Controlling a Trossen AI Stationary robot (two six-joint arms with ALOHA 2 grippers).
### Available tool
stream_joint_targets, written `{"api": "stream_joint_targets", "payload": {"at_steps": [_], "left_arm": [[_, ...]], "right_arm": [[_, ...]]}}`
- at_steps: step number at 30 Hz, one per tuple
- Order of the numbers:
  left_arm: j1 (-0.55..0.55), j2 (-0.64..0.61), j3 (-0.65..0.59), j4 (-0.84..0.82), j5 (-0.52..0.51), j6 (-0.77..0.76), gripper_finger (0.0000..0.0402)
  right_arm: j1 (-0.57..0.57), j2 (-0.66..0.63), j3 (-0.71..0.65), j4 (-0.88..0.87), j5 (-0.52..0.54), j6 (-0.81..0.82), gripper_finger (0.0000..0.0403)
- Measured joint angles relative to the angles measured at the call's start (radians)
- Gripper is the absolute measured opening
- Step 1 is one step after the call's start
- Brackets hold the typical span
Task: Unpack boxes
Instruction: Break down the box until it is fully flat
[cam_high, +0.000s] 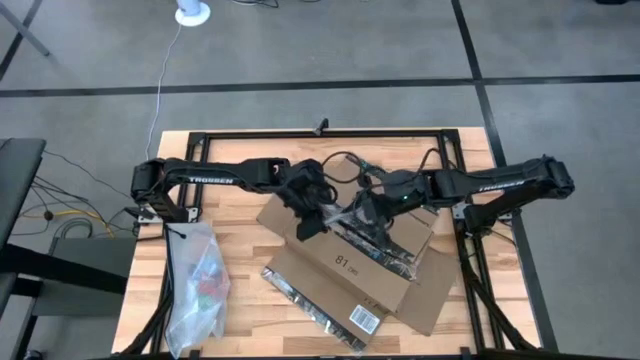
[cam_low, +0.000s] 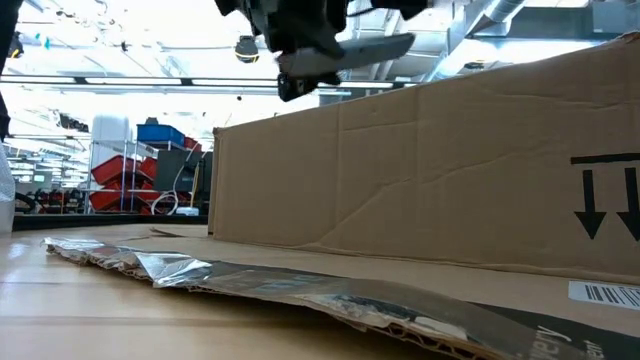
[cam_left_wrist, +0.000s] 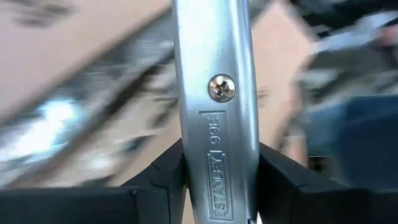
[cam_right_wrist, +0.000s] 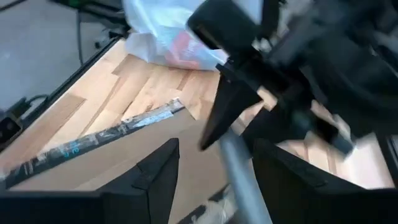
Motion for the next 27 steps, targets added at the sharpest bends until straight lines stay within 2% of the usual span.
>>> {"api": "stream_joint_targets", "payload": {"at_steps": [7,11,15,19,27], "left_arm": [[-0.082,-0.017,0.189,-0.237,-0.443,0.196,0.0121],[-0.131,-0.017,0.257,-0.278,-0.632,0.278,0.0121],[-0.142,-0.017,0.273,-0.296,-0.665,0.311,0.0121],[-0.139,-0.016,0.273,-0.343,-0.671,0.322,0.0121],[-0.133,-0.015,0.273,-0.398,-0.625,0.317,0.0121]], "right_arm": [[-0.114,-0.156,0.021,0.011,0.011,0.210,0.0176],[-0.175,-0.206,0.022,-0.008,0.014,0.280,0.0176],[-0.166,-0.176,0.022,0.018,0.012,0.288,0.0176],[-0.122,-0.103,0.021,0.031,0.011,0.196,0.0175],[-0.088,0.002,0.020,0.111,0.008,0.091,0.0175]]}}
